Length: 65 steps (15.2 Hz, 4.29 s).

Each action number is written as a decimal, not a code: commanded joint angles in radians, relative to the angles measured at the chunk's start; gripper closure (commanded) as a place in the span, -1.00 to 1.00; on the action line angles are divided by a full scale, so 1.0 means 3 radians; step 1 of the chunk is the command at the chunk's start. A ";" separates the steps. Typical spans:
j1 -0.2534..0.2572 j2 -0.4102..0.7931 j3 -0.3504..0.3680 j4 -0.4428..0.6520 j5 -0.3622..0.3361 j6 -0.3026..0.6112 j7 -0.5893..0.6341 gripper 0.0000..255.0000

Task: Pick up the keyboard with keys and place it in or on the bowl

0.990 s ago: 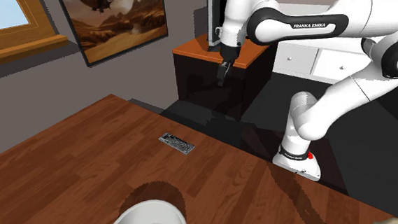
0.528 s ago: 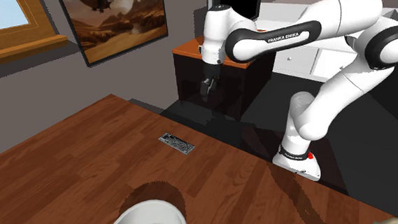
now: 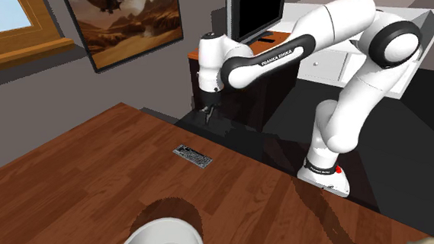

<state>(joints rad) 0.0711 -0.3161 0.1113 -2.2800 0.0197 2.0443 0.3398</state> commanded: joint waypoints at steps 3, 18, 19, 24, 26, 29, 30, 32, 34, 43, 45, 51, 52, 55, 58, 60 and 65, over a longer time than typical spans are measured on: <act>0.0052 0.0458 0.0081 0.0169 0.0066 0.0236 0.0118 -1.00; 0.0144 0.1351 0.0184 0.0422 0.0092 0.0807 0.0291 -1.00; 0.0144 0.1351 0.0184 0.0422 0.0092 0.0807 0.0291 -1.00; 0.0144 0.1351 0.0184 0.0422 0.0092 0.0807 0.0291 -1.00; 0.0144 0.1351 0.0184 0.0422 0.0092 0.0807 0.0291 1.00; 0.0144 0.1353 0.0184 0.0422 0.0091 0.0808 0.0292 1.00; 0.0144 0.1353 0.0184 0.0423 0.0091 0.0808 0.0291 1.00; 0.0144 0.1347 0.0184 0.0414 0.0093 0.0811 0.0290 1.00; 0.0142 0.1355 0.0182 0.0416 0.0091 0.0816 0.0287 1.00; 0.0137 0.1177 0.0183 0.0592 0.0115 0.0464 0.0286 1.00; 0.0136 0.1141 0.0182 0.0642 0.0119 0.0378 0.0286 1.00; 0.0132 0.1046 0.0179 0.0808 0.0129 0.0118 0.0287 1.00; 0.0132 0.1033 0.0179 0.0839 0.0130 0.0075 0.0288 1.00; 0.0130 0.0997 0.0177 0.0934 0.0133 -0.0056 0.0290 1.00; 0.0128 0.0968 0.0175 0.1036 0.0134 -0.0187 0.0293 1.00; 0.0127 0.0951 0.0174 0.1107 0.0135 -0.0274 0.0296 1.00; 0.0125 0.0925 0.0171 0.1275 0.0135 -0.0467 0.0302 1.00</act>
<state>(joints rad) 0.1087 -0.0378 0.1627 -1.9066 0.0604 1.9143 0.4299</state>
